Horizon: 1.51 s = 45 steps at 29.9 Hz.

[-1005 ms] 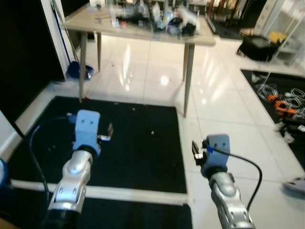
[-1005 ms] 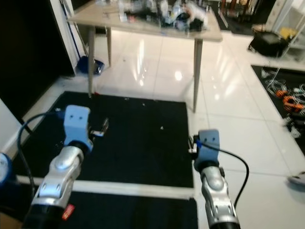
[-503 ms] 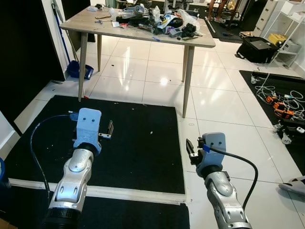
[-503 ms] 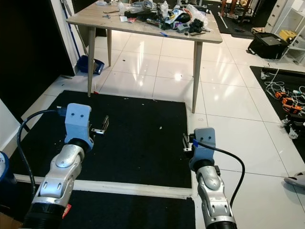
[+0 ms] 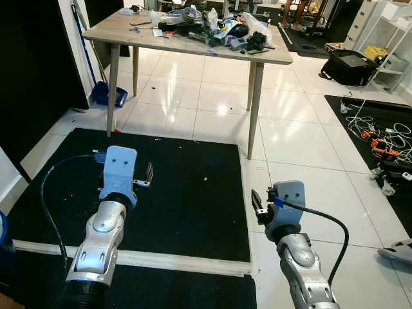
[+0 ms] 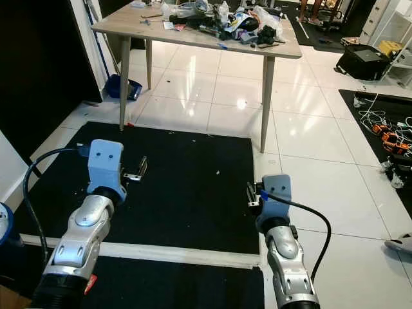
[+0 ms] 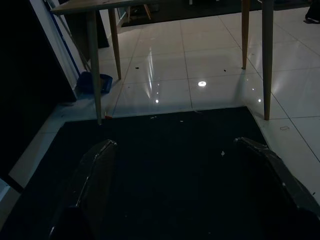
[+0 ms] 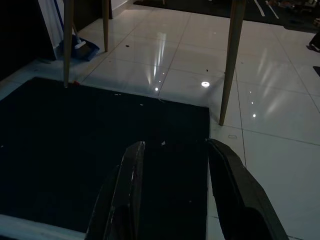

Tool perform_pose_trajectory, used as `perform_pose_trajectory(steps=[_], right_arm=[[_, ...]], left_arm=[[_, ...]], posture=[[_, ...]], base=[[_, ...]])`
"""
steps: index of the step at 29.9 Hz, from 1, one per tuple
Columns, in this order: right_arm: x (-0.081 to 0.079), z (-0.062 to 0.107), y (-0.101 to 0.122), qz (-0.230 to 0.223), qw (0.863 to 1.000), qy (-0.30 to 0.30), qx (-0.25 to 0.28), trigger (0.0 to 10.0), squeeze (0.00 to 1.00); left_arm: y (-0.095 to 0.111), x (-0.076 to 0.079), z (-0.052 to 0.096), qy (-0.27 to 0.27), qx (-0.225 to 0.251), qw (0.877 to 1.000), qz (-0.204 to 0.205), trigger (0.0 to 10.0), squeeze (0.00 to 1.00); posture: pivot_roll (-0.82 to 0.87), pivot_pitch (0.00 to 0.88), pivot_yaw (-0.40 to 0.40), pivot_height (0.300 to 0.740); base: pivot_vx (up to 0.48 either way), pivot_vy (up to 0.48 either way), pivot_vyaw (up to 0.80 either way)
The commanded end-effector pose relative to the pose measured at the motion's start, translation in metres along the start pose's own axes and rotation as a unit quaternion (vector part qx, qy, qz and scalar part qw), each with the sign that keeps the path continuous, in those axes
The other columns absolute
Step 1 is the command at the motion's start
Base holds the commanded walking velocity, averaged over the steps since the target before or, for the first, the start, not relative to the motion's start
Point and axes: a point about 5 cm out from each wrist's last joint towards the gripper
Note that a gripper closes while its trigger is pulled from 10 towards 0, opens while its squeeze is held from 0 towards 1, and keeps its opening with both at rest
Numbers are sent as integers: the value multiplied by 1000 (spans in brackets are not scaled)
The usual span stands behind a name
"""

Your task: Picking trash to rubbish bin

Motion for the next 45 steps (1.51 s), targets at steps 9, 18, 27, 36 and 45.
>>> perform_pose_trajectory(steps=[9,18,27,36,45], right_arm=[[1,2,-4,1,1000,-1,-7,10000,0],[0,4,-11,-2,1000,8,-31,10000,0],[-1,6,-17,-6,999,20,-41,10000,0],[0,2,-11,-18,999,21,-35,10000,0],[1,0,-10,-18,999,21,-32,10000,0]], left_arm=[[-8,3,3,-3,-17,1000,0,10000,0],[-11,0,3,-8,-22,1000,-15,10000,0],[-16,-6,4,-6,-34,999,-21,10000,0],[-17,5,7,-13,-30,999,-1,10000,0],[-14,6,6,-17,-21,1000,1,10000,0]], posture=[[26,92,-60,740],[23,92,-57,740],[19,97,-57,740],[13,103,-65,740],[8,104,-66,740]], base=[[0,0,0],[0,0,0],[0,0,0],[0,0,0],[0,0,0]])
Point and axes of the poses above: a point about 5 cm out from each wrist's last joint towards the gripper, its own z axis pointing back from the gripper into the wrist, its own y axis along the axis of the wrist's last joint, x = y × z, and after that the axes turned 8 degrees about z, right-handed
